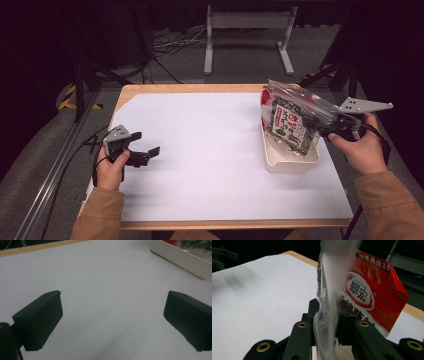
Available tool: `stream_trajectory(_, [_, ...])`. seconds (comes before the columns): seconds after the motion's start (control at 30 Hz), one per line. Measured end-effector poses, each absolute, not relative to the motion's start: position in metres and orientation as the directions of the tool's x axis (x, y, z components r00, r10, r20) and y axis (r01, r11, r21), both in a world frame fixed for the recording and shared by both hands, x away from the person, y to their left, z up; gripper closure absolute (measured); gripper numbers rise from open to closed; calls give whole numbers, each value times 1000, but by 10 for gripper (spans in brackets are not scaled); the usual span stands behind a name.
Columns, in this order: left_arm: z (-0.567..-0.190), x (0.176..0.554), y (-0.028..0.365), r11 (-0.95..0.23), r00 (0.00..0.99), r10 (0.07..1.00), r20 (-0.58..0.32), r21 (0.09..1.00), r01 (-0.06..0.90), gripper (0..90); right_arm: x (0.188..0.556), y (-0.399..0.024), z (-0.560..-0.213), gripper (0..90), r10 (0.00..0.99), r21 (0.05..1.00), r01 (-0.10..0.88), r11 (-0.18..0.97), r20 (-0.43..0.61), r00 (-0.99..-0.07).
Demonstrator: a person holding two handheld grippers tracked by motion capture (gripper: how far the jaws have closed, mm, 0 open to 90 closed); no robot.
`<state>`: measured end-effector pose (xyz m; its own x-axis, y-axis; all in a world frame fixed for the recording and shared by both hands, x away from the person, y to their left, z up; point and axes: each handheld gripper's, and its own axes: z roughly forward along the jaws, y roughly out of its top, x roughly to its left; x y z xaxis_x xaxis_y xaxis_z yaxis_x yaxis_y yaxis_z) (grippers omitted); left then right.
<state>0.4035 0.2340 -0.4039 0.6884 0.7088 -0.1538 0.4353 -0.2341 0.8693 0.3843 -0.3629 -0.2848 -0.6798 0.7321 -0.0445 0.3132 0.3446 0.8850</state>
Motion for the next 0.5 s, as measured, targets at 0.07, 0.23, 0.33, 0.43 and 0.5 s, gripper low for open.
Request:
stream_trajectory(0.07, [-404, 403, 234, -233, 688, 708, -158, 868, 439, 30, 384, -363, -288, 756, 733, 888, 306, 344, -50, -679])
stream_trajectory(0.23, [-404, 403, 233, -238, 691, 707, -152, 869, 435, 30, 382, -360, -294, 757, 736, 887, 308, 344, -51, -675])
stream_trajectory(0.33, [-403, 403, 234, -238, 692, 705, -155, 867, 437, 30, 381, -359, -302, 756, 742, 887, 317, 336, -42, -669])
stream_trajectory(0.43, [-404, 401, 233, -244, 696, 701, -153, 866, 436, 29, 380, -362, -308, 758, 745, 893, 316, 321, -32, -666])
stream_trajectory(0.5, [-404, 400, 232, -252, 701, 697, -150, 864, 436, 28, 380, -364, -312, 758, 744, 898, 309, 313, -31, -667])
